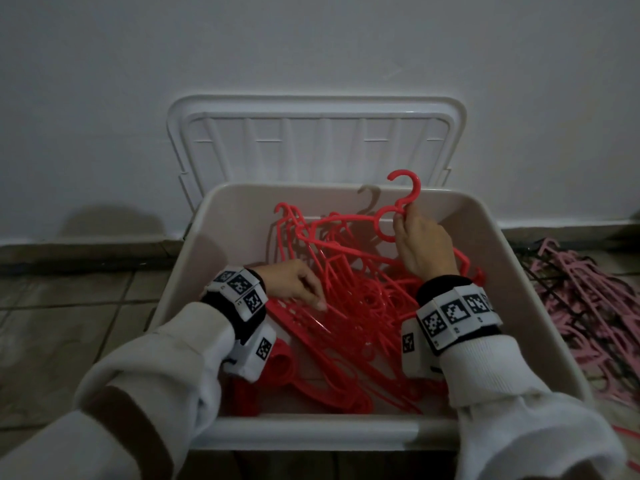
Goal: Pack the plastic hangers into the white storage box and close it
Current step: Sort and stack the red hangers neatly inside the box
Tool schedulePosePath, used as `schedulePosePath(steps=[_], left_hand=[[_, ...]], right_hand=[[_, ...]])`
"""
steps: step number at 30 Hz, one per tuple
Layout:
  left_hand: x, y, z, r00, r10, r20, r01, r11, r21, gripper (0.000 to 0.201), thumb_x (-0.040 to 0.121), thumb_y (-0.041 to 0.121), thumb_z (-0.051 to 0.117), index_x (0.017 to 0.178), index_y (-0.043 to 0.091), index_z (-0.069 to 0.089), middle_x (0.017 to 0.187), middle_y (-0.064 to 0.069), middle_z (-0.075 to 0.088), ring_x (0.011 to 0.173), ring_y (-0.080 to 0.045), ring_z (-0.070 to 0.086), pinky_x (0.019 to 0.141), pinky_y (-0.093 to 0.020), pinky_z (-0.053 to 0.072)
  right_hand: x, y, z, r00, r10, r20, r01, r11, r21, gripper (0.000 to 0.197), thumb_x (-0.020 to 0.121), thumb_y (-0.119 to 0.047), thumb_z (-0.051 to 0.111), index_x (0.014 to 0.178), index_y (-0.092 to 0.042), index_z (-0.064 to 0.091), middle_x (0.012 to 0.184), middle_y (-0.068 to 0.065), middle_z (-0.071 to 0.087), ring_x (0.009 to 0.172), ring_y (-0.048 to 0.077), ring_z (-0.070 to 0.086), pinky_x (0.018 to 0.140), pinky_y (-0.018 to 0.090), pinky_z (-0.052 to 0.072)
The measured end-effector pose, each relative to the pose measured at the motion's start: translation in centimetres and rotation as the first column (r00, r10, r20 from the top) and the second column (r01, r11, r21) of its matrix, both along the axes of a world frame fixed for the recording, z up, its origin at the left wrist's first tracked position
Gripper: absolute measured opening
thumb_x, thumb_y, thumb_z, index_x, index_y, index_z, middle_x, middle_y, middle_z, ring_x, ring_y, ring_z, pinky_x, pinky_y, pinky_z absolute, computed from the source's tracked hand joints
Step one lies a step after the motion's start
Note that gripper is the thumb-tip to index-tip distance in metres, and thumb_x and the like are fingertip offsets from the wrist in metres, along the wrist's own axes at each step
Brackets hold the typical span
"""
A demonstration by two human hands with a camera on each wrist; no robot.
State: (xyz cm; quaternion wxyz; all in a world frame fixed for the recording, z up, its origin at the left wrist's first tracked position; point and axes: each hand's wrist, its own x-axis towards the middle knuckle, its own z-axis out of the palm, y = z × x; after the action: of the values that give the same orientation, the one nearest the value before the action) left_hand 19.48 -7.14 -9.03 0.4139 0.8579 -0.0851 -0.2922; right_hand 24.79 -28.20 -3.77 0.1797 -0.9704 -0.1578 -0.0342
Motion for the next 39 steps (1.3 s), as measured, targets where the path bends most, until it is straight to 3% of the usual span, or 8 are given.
schedulePosePath(steps=[6,12,15,19,28,31,35,39], left_hand=[[0.3,0.9,1.8,0.974,0.182,0.138,-0.15,0.966,-0.213,0.012,0.076,0.009,0.073,0.072,0.02,0.073,0.065,0.012,0.069,0.067,0.004,0.06,0.068,-0.01,0.044],[0.5,1.5,3.1,0.898,0.393,0.196,-0.302,0.877,-0.375,0.009,0.076,0.014,0.071,0.072,0.022,0.074,0.07,0.007,0.071,0.071,0.0,0.061,0.072,-0.011,0.043],[0.6,1.5,3.2,0.847,0.476,0.235,-0.365,0.845,-0.391,0.003,0.071,0.023,0.074,0.073,0.022,0.076,0.078,-0.009,0.071,0.078,-0.016,0.06,0.077,-0.024,0.042],[0.6,1.2,3.3,0.769,0.556,0.314,-0.412,0.808,-0.421,0.009,0.073,0.013,0.075,0.082,0.013,0.074,0.066,0.011,0.069,0.07,-0.003,0.062,0.069,-0.011,0.047],[0.2,0.0,4.5,0.698,0.61,0.375,-0.421,0.773,-0.474,0.026,0.073,0.001,0.074,0.098,0.006,0.07,0.058,0.019,0.066,0.057,0.008,0.059,0.06,-0.003,0.041],[0.0,-0.2,4.7,0.634,0.646,0.424,-0.485,0.76,-0.433,0.02,0.073,0.012,0.077,0.092,0.014,0.074,0.061,0.018,0.067,0.062,0.008,0.059,0.062,-0.005,0.04],[-0.4,-0.4,5.2,0.543,0.661,0.517,-0.556,0.745,-0.368,0.017,0.072,0.021,0.078,0.089,0.023,0.075,0.075,0.017,0.066,0.067,0.018,0.056,0.062,0.002,0.036],[-0.3,-0.7,5.1,0.559,0.601,0.572,-0.53,0.789,-0.311,0.021,0.072,0.018,0.079,0.089,0.028,0.071,0.088,0.01,0.064,0.074,0.023,0.051,0.067,0.004,0.032]], right_hand=[[0.1,0.0,0.1,0.997,-0.023,-0.077,0.036,0.983,0.178,0.029,0.1,-0.022,0.029,0.113,-0.003,0.047,0.103,0.023,0.062,0.093,0.039,0.056,0.069,0.034,0.027],[-0.2,0.0,0.5,0.987,0.086,-0.138,-0.036,0.943,0.33,0.043,0.094,-0.042,0.027,0.117,-0.013,0.049,0.108,0.016,0.065,0.099,0.037,0.059,0.09,0.044,0.043],[-0.6,0.1,0.9,0.979,0.135,-0.152,-0.068,0.922,0.382,0.048,0.088,-0.046,0.024,0.117,-0.018,0.049,0.111,0.01,0.065,0.102,0.033,0.059,0.093,0.048,0.042],[-0.8,0.0,1.4,0.966,0.147,-0.211,-0.055,0.92,0.389,0.046,0.082,-0.046,0.026,0.113,-0.02,0.049,0.107,0.004,0.063,0.099,0.028,0.058,0.089,0.04,0.042],[-0.6,0.2,0.7,0.958,0.193,-0.212,-0.12,0.941,0.315,0.065,0.072,-0.066,0.042,0.12,-0.022,0.05,0.103,0.0,0.066,0.096,0.022,0.061,0.091,0.042,0.046],[-0.4,0.4,0.3,0.959,0.206,-0.197,-0.143,0.945,0.295,0.051,0.087,-0.057,0.041,0.121,-0.02,0.05,0.11,0.006,0.065,0.102,0.028,0.059,0.092,0.045,0.044],[0.2,0.3,-0.2,0.979,0.184,-0.086,-0.163,0.966,0.202,0.032,0.099,-0.033,0.038,0.111,-0.008,0.054,0.099,0.018,0.066,0.096,0.038,0.059,0.079,0.041,0.042],[0.4,0.6,-0.4,0.985,0.159,-0.064,-0.145,0.971,0.189,0.032,0.099,-0.031,0.037,0.107,-0.006,0.055,0.095,0.019,0.068,0.087,0.038,0.062,0.078,0.043,0.047]])
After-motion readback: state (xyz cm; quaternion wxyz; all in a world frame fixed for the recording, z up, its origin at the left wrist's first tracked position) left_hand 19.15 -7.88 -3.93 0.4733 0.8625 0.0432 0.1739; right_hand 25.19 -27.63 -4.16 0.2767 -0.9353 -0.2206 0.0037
